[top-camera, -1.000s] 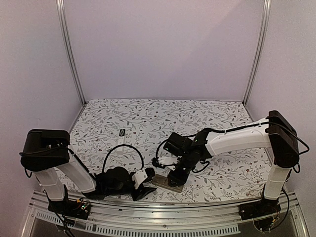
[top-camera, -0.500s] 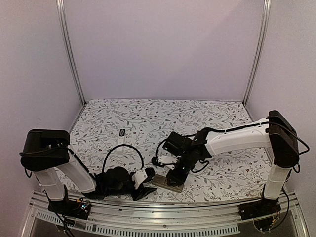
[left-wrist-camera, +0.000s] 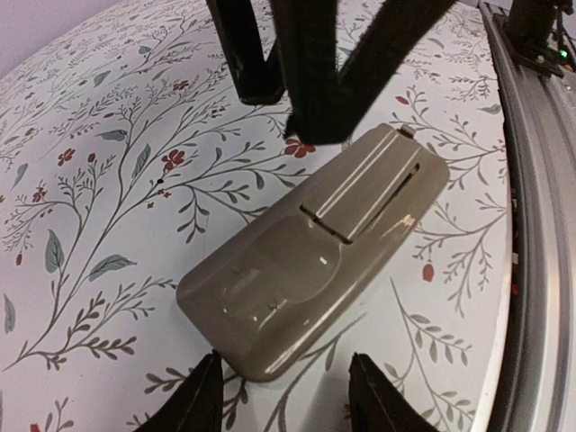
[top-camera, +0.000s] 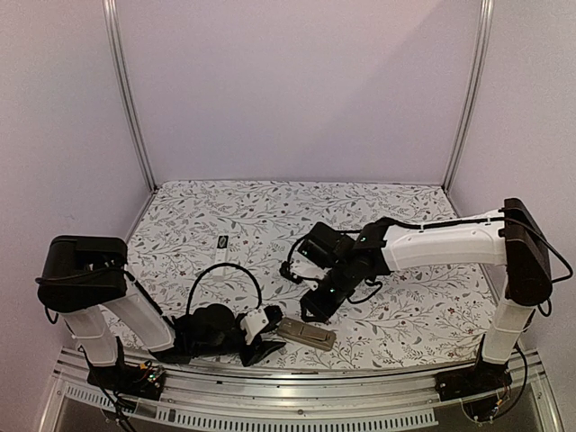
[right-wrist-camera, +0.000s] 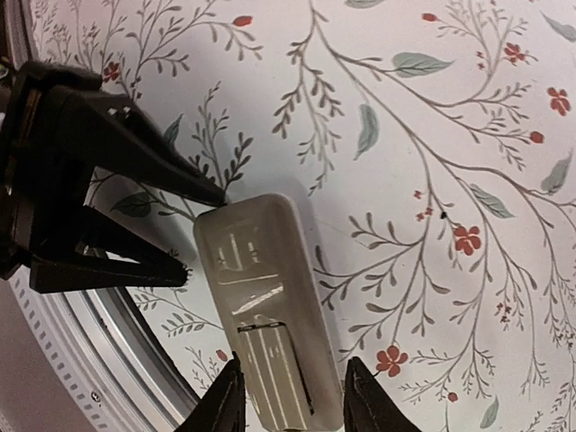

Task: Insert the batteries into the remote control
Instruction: Adjust the remote control without the battery cover at the center of the board.

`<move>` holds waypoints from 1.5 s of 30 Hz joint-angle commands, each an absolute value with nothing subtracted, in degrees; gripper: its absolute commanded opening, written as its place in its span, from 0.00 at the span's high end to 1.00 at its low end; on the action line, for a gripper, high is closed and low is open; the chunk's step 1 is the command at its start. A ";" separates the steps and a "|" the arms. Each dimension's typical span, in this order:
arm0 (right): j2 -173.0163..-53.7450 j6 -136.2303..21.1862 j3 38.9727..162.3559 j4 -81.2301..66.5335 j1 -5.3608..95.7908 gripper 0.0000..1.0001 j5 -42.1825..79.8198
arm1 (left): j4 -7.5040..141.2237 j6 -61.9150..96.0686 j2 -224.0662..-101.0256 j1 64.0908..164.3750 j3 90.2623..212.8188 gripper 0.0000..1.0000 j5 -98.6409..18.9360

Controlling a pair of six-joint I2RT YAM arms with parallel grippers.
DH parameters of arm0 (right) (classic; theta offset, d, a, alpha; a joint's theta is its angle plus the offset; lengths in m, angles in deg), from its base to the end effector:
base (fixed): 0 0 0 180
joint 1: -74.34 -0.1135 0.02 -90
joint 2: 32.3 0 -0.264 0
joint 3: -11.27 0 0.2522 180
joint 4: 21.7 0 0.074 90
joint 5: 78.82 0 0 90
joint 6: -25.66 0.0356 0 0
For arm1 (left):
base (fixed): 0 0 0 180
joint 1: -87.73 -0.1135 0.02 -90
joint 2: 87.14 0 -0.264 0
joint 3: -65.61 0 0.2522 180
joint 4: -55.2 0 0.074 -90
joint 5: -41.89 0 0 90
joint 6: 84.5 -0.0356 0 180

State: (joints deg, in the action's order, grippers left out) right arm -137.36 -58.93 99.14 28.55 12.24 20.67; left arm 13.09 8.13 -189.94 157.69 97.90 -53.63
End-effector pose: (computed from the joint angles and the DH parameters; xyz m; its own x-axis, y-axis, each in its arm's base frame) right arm 0.1686 0.3310 0.1931 -0.5152 -0.7743 -0.3676 -0.8565 0.4808 0.1878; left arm 0.0919 -0.2420 0.0811 -0.2044 0.4271 -0.8808 0.8977 0.4406 0.0053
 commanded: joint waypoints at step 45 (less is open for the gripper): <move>-128.28 -17.66 84.49 26.43 14.31 0.82 22.45 | 15.07 9.06 -189.71 162.05 99.24 0.52 -54.51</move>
State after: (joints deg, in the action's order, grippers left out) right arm -126.51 -17.25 84.56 28.13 14.66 21.53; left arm 14.27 8.85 -189.94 161.23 98.42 -54.77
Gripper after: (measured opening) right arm 0.192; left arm 0.480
